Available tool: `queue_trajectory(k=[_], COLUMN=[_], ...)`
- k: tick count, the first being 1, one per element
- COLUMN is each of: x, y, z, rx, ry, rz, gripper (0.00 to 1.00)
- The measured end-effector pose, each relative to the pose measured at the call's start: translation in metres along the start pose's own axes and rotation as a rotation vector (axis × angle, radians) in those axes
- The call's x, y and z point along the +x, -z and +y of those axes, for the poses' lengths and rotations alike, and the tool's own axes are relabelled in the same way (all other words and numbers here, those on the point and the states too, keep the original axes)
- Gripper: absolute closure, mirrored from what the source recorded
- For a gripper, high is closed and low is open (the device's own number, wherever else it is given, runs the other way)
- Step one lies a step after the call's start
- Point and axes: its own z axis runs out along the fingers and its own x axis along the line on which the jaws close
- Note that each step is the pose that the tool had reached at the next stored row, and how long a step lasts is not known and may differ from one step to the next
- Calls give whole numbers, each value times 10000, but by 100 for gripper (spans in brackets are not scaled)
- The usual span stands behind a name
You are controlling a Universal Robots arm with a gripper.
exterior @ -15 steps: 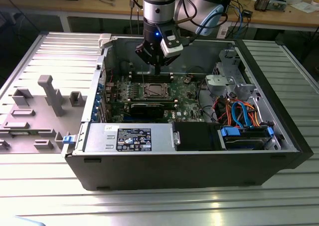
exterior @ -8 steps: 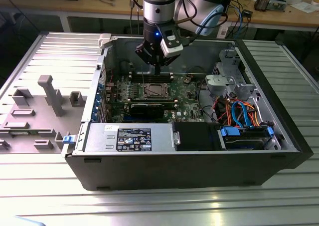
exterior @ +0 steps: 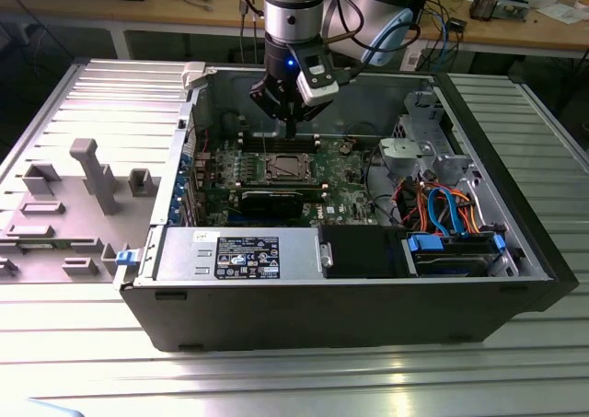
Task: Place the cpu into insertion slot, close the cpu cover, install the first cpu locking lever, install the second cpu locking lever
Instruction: 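Install the first cpu locking lever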
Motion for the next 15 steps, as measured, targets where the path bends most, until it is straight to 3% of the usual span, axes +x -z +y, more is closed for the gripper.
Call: queue_trajectory(k=[15], x=[0], y=[0], z=[0], rx=[-6], ry=[130], rz=[3], gripper=[89])
